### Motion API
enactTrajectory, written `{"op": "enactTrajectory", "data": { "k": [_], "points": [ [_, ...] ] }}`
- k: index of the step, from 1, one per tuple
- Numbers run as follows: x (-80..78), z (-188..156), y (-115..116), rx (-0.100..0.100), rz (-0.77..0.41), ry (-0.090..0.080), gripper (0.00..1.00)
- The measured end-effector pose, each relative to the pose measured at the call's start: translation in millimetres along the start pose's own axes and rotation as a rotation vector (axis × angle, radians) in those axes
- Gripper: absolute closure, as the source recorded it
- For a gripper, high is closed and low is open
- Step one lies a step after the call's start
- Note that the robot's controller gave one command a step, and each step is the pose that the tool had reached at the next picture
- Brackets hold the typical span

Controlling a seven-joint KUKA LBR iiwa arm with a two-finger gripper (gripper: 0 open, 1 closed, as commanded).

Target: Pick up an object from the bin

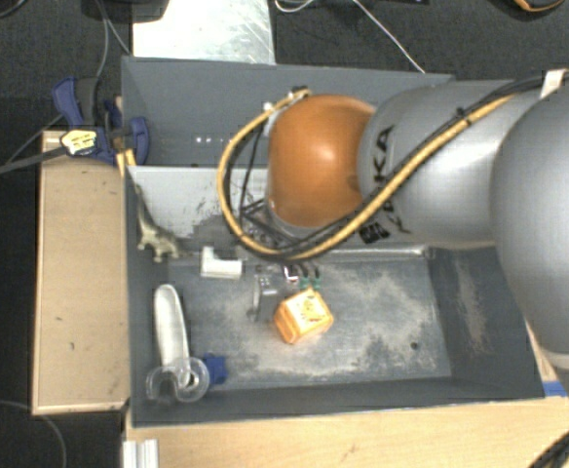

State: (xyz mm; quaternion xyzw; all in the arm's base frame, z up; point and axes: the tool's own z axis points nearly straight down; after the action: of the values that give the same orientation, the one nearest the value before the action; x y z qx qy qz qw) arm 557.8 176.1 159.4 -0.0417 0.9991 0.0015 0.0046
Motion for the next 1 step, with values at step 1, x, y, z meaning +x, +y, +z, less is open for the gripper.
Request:
{"op": "enactTrajectory", "data": {
  "k": [1],
  "points": [
    [8.1, 40.3, -12.4, 0.002, -0.024, 0.008, 0.00]
  ]
}}
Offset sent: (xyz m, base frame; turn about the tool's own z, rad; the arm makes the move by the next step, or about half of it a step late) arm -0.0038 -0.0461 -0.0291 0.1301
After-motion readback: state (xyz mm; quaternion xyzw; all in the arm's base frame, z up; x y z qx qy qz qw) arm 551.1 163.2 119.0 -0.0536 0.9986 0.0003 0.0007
